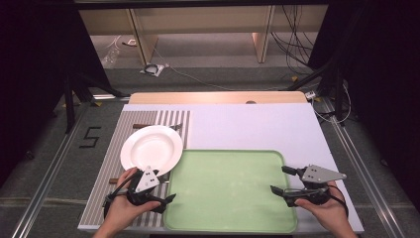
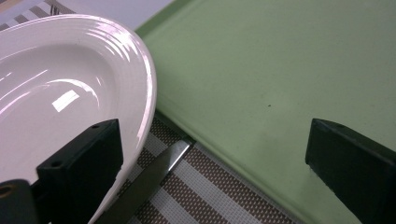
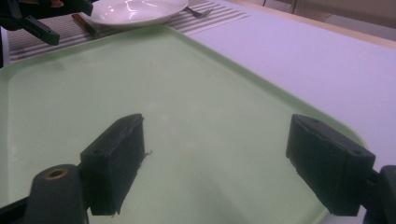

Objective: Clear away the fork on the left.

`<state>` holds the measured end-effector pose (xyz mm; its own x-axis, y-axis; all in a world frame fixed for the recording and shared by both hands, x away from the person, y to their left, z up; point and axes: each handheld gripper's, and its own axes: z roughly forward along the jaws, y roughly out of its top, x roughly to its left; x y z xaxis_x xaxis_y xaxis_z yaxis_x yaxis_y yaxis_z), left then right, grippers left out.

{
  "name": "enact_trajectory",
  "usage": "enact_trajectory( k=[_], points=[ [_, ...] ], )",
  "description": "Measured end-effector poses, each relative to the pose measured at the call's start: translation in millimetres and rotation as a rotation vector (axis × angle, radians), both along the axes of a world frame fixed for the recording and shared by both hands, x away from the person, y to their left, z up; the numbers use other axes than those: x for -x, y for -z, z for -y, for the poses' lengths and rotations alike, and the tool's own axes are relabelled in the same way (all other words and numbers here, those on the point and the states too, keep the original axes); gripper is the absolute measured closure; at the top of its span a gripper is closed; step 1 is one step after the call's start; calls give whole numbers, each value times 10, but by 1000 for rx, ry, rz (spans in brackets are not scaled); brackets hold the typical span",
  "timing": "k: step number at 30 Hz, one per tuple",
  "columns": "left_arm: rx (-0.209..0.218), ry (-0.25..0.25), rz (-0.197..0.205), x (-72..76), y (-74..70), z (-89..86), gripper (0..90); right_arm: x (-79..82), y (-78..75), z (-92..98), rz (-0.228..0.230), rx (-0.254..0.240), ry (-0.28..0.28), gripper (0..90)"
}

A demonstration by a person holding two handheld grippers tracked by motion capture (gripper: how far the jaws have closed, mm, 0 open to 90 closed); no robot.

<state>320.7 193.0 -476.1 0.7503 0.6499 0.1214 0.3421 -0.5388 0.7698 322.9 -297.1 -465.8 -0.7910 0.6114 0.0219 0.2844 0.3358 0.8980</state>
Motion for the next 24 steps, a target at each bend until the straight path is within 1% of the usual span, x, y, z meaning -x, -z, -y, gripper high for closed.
enact_trajectory(
  k=[3, 5, 7, 8, 9, 10, 11, 12, 13, 14, 15, 16, 17, 18, 20, 22, 24],
  points=[
    [2, -3, 7, -1, -11, -7, 73, 5, -2, 7, 4, 1, 7, 205],
    [-7, -8, 8, 1, -19, -13, 106, 10, -3, 8, 7, 4, 6, 205],
    [-29, -14, 11, 4, -29, -18, 219, 19, -9, 10, 7, 20, 9, 205],
    [-43, -14, 5, -1, -41, -21, 255, 21, -5, 2, 10, 12, 6, 205],
    [-51, -22, 17, -18, -81, -34, 442, 23, -14, 0, 16, 21, 8, 205],
    [-51, -22, 17, -18, -81, -34, 511, 21, -15, -8, 20, 10, 8, 205],
    [-54, -33, 16, -38, -115, -46, 511, 21, -15, -8, 20, 10, 8, 205],
    [-64, -37, 22, -67, -159, -63, 646, 20, -18, -12, 23, 9, 7, 205],
    [-65, -47, 28, -87, -179, -67, 708, 21, -19, -16, 24, 13, 6, 205],
    [-89, -51, 31, -127, -210, -75, 808, 27, -24, -17, 21, 19, 10, 205],
    [-109, -47, 39, -154, -222, -76, 808, 27, -24, -17, 21, 19, 10, 205],
    [-132, -48, 57, -192, -234, -73, 844, 25, -25, -16, 26, 20, 10, 205],
    [-154, -50, 63, -291, -261, -64, 896, 28, -30, -20, 31, 12, 12, 205],
    [-154, -50, 63, -291, -261, -64, 897, 28, -30, -20, 31, 12, 12, 205],
    [-176, -34, 56, -396, -299, -41, 898, 34, -38, -20, 30, 21, 17, 205],
    [-189, -22, 50, -509, -327, -11, 898, 30, -27, -28, 30, 12, 13, 205],
    [-201, -10, 44, -639, -338, 13, 898, 27, -24, -24, 29, 14, 14, 205]
  ],
)
